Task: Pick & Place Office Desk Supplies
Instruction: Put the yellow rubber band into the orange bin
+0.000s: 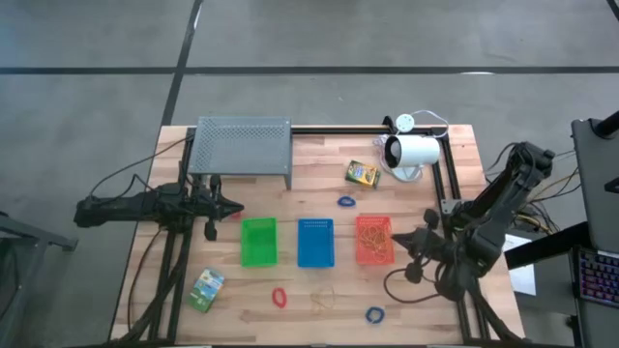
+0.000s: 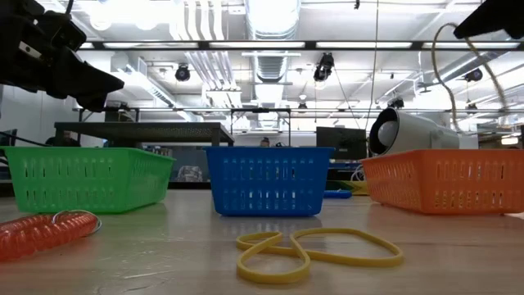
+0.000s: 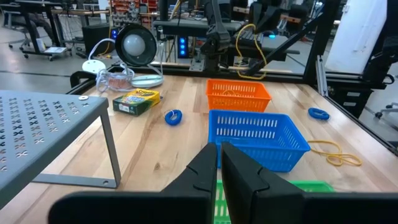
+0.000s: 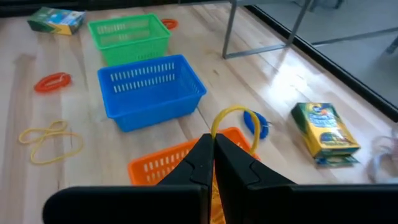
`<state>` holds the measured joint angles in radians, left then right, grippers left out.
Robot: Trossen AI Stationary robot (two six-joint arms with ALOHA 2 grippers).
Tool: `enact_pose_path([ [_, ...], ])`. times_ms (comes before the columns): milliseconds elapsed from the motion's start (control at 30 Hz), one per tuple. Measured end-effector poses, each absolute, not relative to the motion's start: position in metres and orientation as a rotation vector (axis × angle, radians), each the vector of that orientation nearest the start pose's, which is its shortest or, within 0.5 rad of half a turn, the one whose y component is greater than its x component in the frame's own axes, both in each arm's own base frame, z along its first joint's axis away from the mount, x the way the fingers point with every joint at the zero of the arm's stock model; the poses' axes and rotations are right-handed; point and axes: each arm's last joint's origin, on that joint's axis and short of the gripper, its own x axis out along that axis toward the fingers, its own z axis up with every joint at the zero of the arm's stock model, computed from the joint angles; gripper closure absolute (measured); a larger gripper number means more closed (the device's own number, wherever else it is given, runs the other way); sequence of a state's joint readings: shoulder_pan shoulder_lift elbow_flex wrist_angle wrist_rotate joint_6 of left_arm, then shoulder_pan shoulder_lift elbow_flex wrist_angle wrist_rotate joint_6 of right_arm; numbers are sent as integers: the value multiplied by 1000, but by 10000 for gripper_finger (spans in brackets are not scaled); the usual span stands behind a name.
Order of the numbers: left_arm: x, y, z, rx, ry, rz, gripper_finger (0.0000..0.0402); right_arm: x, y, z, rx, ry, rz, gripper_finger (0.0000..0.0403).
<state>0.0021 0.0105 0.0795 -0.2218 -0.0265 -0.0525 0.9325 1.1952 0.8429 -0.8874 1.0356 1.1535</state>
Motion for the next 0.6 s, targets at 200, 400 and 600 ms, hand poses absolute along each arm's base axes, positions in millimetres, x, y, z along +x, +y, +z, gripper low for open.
enact_pose_path([
  [200, 92, 1, 168, -51, 152, 32, 374, 143, 138, 228, 102, 475, -386, 395],
  [400, 92, 1, 168, -51, 151, 32, 374, 145, 131, 216, 142, 514, -353, 395],
  [600, 92, 1, 168, -51, 151, 32, 374, 150, 126, 202, 207, 618, -307, 395],
])
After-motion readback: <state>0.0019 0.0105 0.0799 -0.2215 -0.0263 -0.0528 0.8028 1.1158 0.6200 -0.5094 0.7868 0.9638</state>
